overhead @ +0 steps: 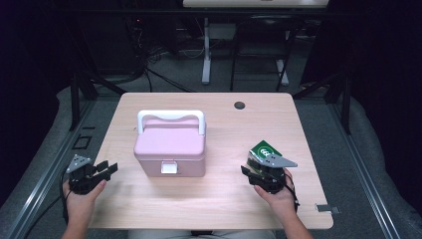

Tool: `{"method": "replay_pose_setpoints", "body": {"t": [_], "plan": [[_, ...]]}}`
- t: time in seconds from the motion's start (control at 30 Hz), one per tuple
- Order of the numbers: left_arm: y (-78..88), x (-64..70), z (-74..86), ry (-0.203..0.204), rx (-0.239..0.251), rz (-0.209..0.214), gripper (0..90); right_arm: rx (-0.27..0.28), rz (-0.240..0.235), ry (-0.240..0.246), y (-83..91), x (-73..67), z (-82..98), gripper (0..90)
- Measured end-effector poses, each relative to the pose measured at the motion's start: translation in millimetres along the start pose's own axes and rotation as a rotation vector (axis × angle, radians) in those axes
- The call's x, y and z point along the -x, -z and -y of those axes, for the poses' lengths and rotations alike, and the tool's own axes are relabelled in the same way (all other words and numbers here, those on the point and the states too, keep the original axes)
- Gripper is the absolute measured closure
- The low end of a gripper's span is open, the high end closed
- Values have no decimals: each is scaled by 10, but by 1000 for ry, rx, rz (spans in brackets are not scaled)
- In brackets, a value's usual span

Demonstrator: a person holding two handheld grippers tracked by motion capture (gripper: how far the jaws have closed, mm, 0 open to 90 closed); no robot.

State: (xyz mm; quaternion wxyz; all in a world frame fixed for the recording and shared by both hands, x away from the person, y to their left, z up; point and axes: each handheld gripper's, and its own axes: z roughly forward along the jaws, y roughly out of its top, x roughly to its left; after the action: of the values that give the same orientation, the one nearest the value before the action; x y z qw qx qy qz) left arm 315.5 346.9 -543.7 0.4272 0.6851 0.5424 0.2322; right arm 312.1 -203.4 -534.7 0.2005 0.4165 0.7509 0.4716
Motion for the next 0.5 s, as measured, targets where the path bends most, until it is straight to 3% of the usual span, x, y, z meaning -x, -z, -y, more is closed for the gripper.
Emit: {"method": "replay_pose_setpoints", "body": {"t": [0.5], "plan": [[12, 19, -40, -13, 14, 9, 575, -16, -2, 21, -40, -36, 9, 615]]}}
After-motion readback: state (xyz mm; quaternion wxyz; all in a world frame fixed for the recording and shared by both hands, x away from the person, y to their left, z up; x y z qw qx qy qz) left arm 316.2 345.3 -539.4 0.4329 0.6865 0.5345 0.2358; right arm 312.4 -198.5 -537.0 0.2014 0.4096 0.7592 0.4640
